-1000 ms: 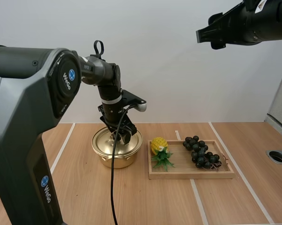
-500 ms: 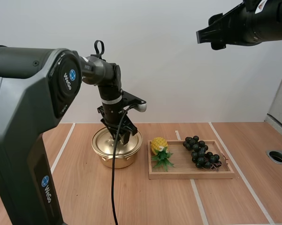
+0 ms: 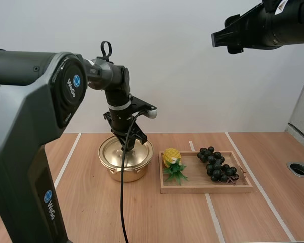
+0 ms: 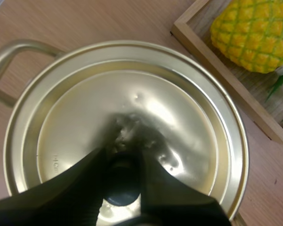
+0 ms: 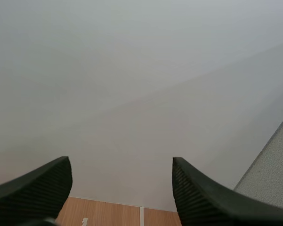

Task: Open the pot, put the grape inside, and close it

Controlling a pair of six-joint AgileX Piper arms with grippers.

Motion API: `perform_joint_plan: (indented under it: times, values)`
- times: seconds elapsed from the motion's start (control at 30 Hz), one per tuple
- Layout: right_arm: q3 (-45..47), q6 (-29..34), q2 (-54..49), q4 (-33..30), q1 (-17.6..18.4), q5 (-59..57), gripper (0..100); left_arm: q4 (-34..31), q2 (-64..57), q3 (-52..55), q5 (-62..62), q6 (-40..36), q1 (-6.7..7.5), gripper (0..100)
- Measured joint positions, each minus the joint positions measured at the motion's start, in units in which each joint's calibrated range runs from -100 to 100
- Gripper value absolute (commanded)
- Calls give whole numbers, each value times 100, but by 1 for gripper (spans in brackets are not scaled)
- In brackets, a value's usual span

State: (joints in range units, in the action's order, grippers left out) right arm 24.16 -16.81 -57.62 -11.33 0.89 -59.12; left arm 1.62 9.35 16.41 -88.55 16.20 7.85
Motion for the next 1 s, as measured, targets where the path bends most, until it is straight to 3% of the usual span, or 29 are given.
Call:
perform_joint_plan:
  times: [0.2,0.37,0.57,1.0]
  values:
    - [0,0,23,0,0,-51,100,-26,-179,-39,-58,0,0,0]
    - [0,-66,464,404,0,-727,100,-107,-2048,-1108,-259,-7,0,0]
    - [0,-206,1023,755,-149,-1158,100,-192,-3385,-2049,-206,-18,0,0]
    - [0,-537,2456,1177,-415,-2445,100,-214,-4589,-4084,-46,-276,0,0]
